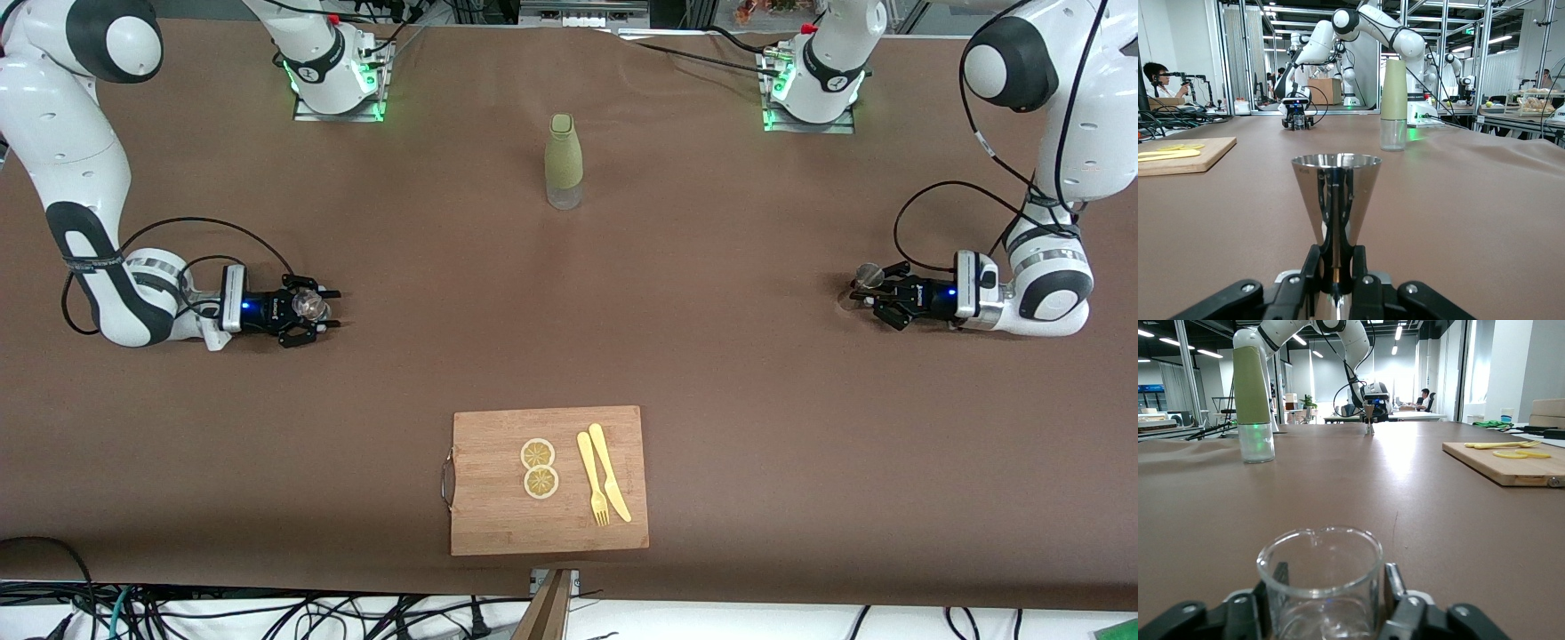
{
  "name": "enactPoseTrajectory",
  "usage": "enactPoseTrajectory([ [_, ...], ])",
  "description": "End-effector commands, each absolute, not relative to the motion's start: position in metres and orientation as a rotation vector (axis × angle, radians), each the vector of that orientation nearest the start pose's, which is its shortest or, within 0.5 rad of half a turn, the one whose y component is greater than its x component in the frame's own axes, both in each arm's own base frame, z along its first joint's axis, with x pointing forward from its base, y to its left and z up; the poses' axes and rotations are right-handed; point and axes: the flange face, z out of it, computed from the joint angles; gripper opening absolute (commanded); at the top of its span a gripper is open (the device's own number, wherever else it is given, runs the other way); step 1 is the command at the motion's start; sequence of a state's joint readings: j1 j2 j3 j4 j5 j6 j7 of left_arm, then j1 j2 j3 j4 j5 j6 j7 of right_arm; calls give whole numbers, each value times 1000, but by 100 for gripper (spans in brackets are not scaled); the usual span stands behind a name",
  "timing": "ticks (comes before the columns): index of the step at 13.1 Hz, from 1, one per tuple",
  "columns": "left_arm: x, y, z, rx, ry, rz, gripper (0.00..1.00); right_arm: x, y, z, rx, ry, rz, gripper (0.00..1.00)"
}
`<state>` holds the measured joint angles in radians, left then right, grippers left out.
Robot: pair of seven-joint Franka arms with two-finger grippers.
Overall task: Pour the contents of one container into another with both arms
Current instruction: 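Set down the beaker and jigger and open both grippers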
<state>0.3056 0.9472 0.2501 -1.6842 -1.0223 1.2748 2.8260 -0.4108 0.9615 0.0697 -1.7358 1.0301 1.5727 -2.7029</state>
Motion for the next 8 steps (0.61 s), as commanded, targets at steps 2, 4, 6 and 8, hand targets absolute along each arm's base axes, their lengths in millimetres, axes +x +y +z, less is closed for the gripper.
enactPoseTrajectory([
  [2,500,189,50,983,-1610,1173,66,535,-136,38,-1297,-1428,-1014,100],
  [4,504,192,53,988,-1623,1169,100,533,-156,47,-1309,-1441,-1006,100],
  [6,511,205,60,1040,-1633,1133,100,531,-184,70,-1340,-1471,-982,100],
  [8,525,233,76,1174,-1652,978,100,531,-209,103,-1375,-1499,-951,100],
])
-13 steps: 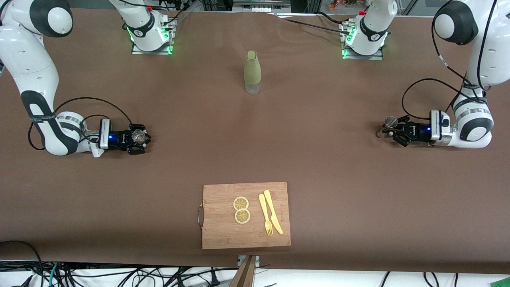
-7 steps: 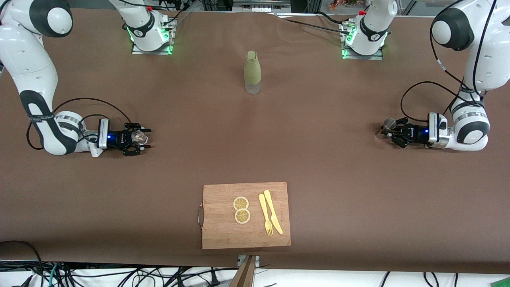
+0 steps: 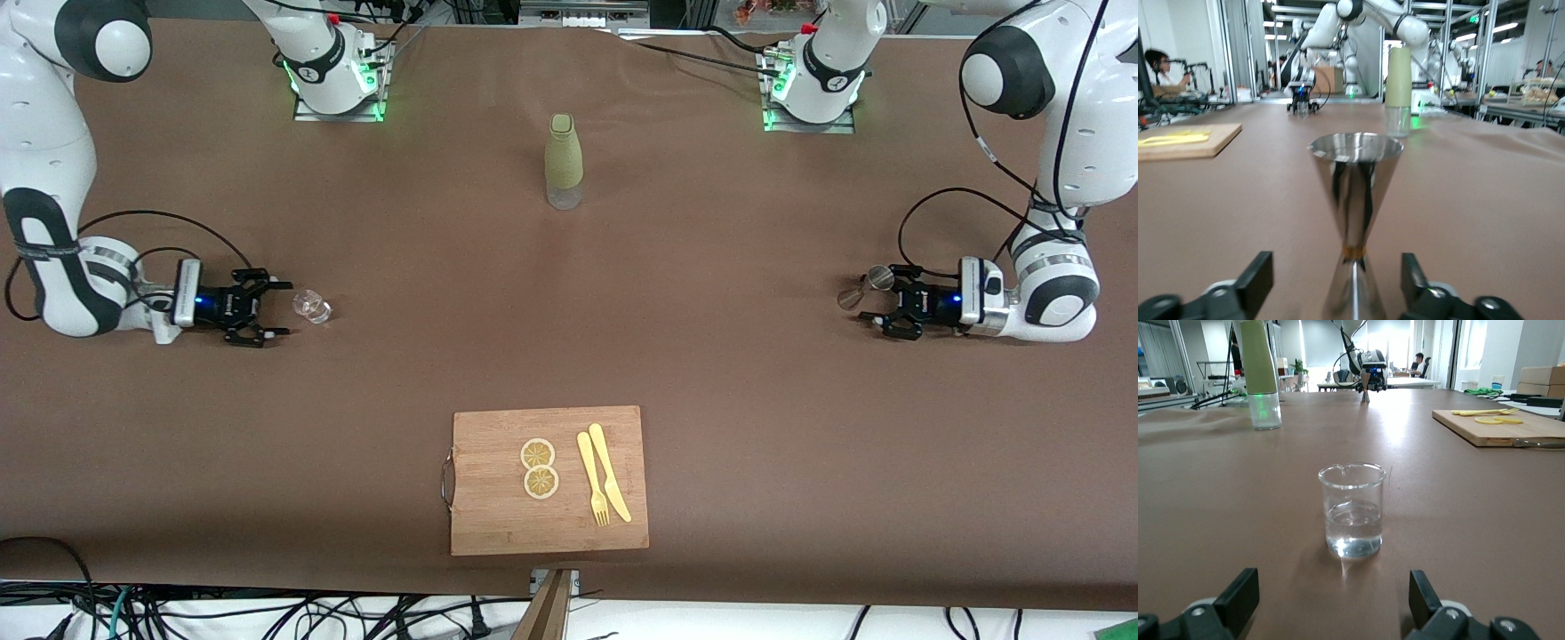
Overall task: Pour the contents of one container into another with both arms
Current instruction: 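Set down the beaker and jigger and open both grippers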
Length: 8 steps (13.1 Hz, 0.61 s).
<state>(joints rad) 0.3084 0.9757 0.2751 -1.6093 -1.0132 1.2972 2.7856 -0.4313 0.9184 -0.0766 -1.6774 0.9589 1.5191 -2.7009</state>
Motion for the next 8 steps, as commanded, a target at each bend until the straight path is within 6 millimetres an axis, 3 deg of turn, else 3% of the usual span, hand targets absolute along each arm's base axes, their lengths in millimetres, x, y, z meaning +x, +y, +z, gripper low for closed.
enactPoseTrajectory([
  [1,538,241,90,1218,-1667,870,100,531,-217,117,-1406,-1472,-910,100],
  [3,557,255,121,1382,-1624,619,100,540,-223,157,-1478,-1445,-832,100],
  [5,563,263,160,1623,-1452,339,100,548,-226,206,-1585,-1405,-709,100],
  [8,578,251,221,1879,-1258,64,100,561,-211,284,-1747,-1314,-524,100],
])
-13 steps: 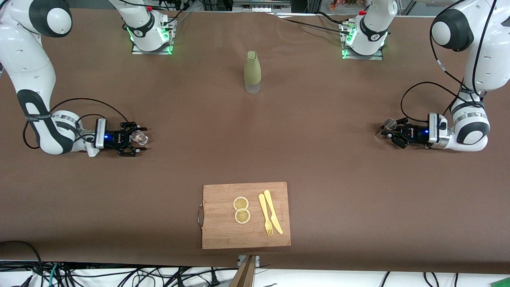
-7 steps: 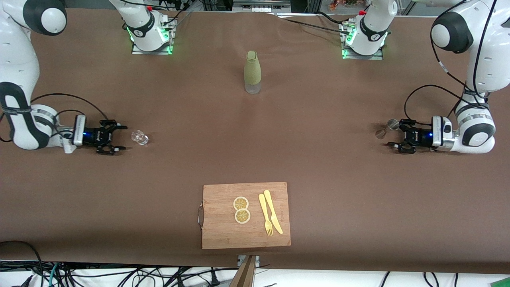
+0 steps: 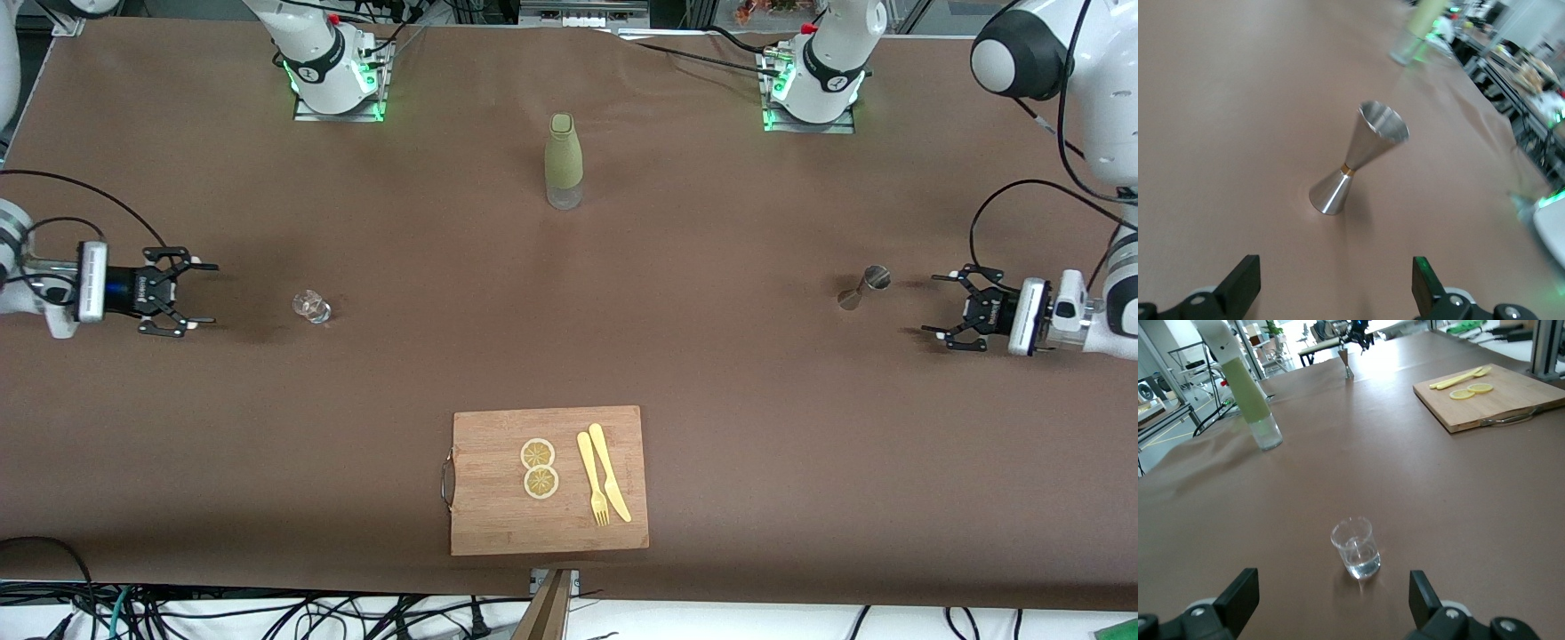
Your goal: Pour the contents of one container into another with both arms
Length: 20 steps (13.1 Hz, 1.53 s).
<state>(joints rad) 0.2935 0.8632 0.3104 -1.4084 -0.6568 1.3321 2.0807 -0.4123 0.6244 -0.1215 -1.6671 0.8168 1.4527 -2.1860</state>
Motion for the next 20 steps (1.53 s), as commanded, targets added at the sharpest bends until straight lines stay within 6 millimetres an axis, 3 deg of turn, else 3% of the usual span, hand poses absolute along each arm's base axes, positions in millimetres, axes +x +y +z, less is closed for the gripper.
enactPoseTrajectory([
  [1,585,241,247,1972,-1191,-29,100,563,-205,307,-1809,-1279,-457,100],
  [3,597,213,318,2176,-1045,-179,100,574,-179,344,-1905,-1252,-356,100],
  [5,603,169,393,2361,-940,-288,100,574,-163,391,-2078,-1226,-223,100],
  [8,602,113,477,2546,-960,-331,100,574,-128,448,-2269,-1193,-108,100],
  [9,604,95,497,2570,-1032,-310,100,572,-114,464,-2351,-1153,-48,100],
  [11,606,92,527,2640,-1082,-202,100,565,-81,500,-2545,-1015,75,100],
  [14,607,83,582,2725,-1105,-48,100,558,-51,524,-2765,-841,201,100],
  [16,597,60,606,2874,-858,-72,100,554,-31,533,-2918,-737,292,100],
  [18,586,23,622,2992,-591,-157,100,547,-17,540,-3026,-426,345,100],
  [20,575,2,629,3041,-352,-235,100,543,-16,550,-3090,-164,331,100],
])
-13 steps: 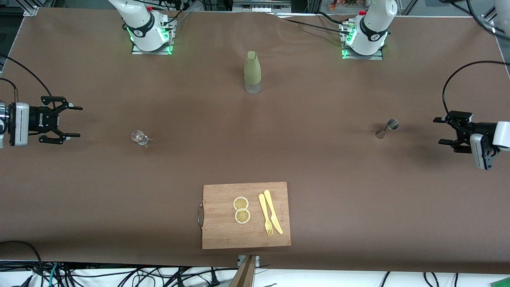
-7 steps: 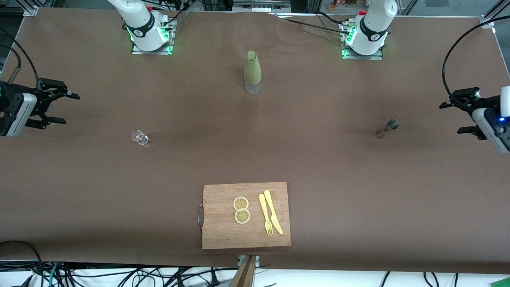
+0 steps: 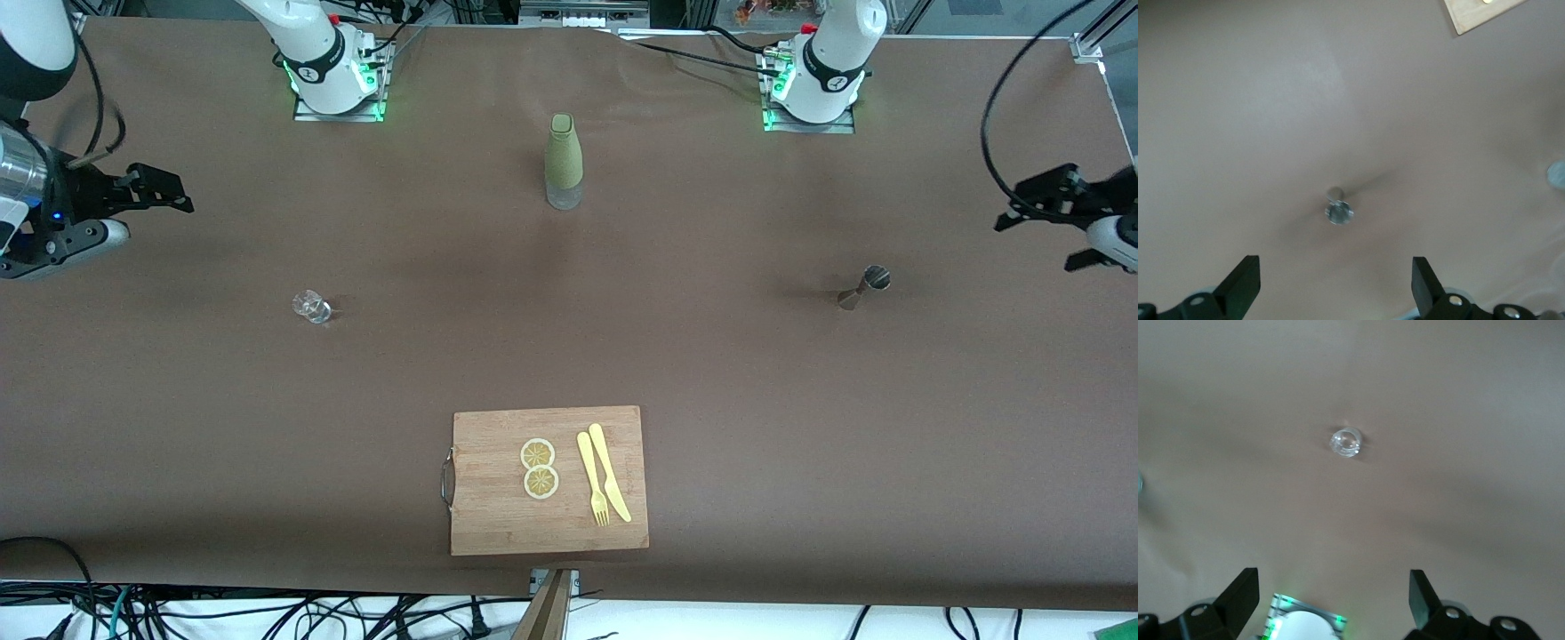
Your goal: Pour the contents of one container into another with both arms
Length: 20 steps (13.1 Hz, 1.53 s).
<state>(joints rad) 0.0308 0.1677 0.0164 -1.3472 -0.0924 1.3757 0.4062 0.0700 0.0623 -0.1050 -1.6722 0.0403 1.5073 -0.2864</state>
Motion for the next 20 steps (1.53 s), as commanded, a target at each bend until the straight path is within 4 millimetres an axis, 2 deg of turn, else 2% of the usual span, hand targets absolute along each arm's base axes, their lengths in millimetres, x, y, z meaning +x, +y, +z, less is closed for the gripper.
enactPoseTrajectory([
  [1,569,-2,635,-3188,257,260,100,540,-23,552,-3104,-24,331,100],
  [3,556,-4,647,-3187,177,272,100,538,-36,557,-3116,86,276,100],
  [4,552,-4,647,-3183,153,307,100,542,-47,560,-3122,103,195,100],
  [5,550,-3,646,-3181,102,330,100,544,-67,562,-3123,134,141,100],
  [7,550,-4,646,-3187,85,331,100,538,-86,576,-3105,115,72,100],
  [12,556,-13,641,-3191,108,330,100,527,-88,597,-3120,105,36,100],
  [16,566,-18,638,-3197,121,254,100,521,-102,602,-3109,144,107,100],
  [17,567,-25,638,-3193,139,252,100,521,-100,604,-3111,140,102,100],
  [20,567,-26,637,-3192,144,252,100,520,-100,604,-3107,142,118,100],
])
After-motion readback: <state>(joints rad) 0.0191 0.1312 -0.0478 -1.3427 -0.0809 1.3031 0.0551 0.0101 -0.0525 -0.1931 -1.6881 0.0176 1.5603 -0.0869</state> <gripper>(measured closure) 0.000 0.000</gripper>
